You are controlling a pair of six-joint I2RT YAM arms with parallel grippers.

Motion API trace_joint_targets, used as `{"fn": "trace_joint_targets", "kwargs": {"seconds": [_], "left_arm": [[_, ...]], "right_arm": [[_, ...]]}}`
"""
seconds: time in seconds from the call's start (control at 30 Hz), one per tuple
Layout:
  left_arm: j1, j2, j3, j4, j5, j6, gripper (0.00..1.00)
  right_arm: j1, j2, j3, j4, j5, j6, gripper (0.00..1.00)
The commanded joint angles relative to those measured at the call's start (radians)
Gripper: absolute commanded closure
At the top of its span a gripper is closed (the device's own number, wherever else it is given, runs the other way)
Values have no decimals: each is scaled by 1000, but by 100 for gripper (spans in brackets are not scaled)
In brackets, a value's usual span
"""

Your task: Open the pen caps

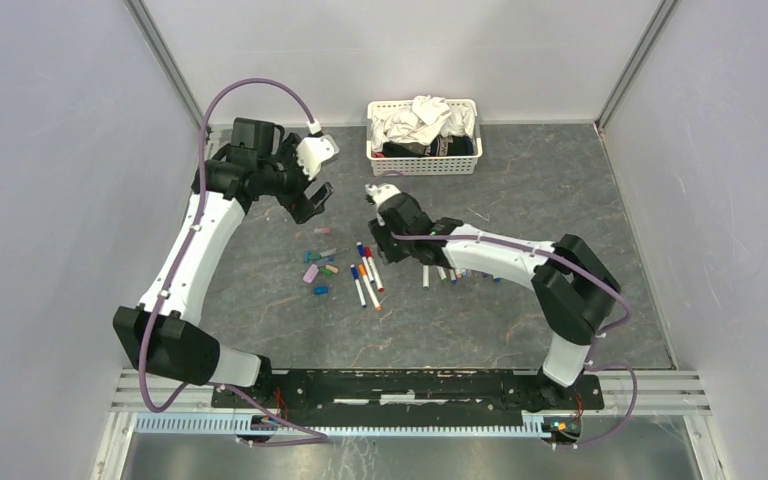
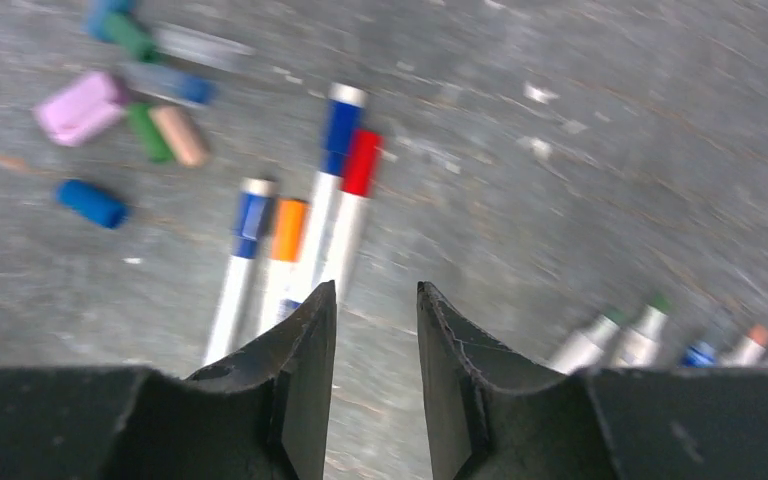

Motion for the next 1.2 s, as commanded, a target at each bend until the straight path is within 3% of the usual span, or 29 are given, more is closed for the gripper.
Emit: {"fn": "trace_joint_targets", "kwargs": {"seconds": [0.0, 0.3, 0.6, 0.87, 1.03, 1.1, 1.17], "left_arm": [[20, -2, -26, -13, 23, -43, 0], [44, 4, -52, 23, -12, -136, 0], [44, 2, -58, 2, 2, -113, 0], [44, -8, -59, -18, 12, -85, 0], [44, 9, -45, -122, 93, 15, 0], [44, 19, -48, -143, 116, 47, 0], [44, 18, -65, -169, 169, 100, 0]], "right_arm": [[29, 94, 116, 6, -125, -6, 60], [54, 219, 191, -30, -141, -1, 62], [54, 214, 141, -29, -96, -14, 74], [53, 218, 110, -53, -5, -35, 74], [42, 200, 48, -53, 61, -57, 72], [13, 188, 12, -29, 8, -42, 72], [-39, 175, -36, 23, -146, -15, 72]]}}
